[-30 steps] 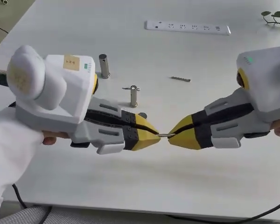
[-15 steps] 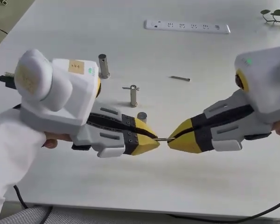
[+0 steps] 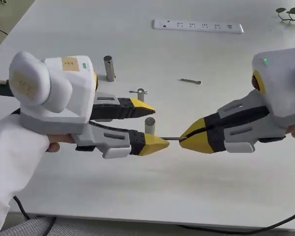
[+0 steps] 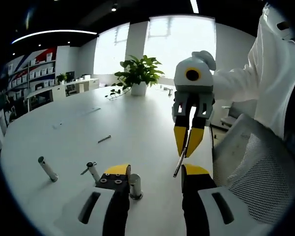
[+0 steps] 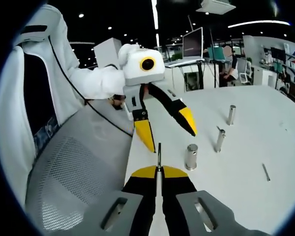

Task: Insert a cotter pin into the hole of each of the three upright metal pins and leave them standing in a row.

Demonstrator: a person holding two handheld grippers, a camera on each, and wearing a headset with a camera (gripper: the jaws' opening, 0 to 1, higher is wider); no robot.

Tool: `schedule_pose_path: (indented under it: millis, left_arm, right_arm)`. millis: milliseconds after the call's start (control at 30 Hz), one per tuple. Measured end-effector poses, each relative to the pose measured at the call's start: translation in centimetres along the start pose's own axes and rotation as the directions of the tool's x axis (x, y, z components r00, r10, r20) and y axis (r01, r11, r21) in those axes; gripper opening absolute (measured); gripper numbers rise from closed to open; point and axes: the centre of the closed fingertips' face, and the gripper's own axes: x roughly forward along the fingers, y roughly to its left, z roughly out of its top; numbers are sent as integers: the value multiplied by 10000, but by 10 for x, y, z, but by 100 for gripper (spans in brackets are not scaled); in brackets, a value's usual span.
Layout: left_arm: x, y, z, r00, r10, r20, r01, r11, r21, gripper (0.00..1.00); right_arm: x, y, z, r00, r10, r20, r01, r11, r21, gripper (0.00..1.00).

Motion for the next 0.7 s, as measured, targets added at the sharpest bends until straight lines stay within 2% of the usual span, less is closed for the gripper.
schedule_pose_path:
  millis: [133,233,533,700]
  left_arm:
    - [2,11,-15,9986,392,-356,-394,9992,-55,43]
    - [6,16,-20,9975,546,-439,-553,9984,-135,43]
    - [23,27,-40,9937,671,-899,-713,9964,-449,39]
    - [29,30,-44,9930,663,-981,-727,9953,-632,26]
  right_arm:
    - [0,-10,-5,9998,-221,-20,222,9997,78,0]
    - [0,-18,-8,9993,-385,16,385,9992,137,0]
    - [4,-41,-15,9977,-666,131,659,9969,430,0]
    - [7,-50,-19,9976,-681,107,675,9966,468,0]
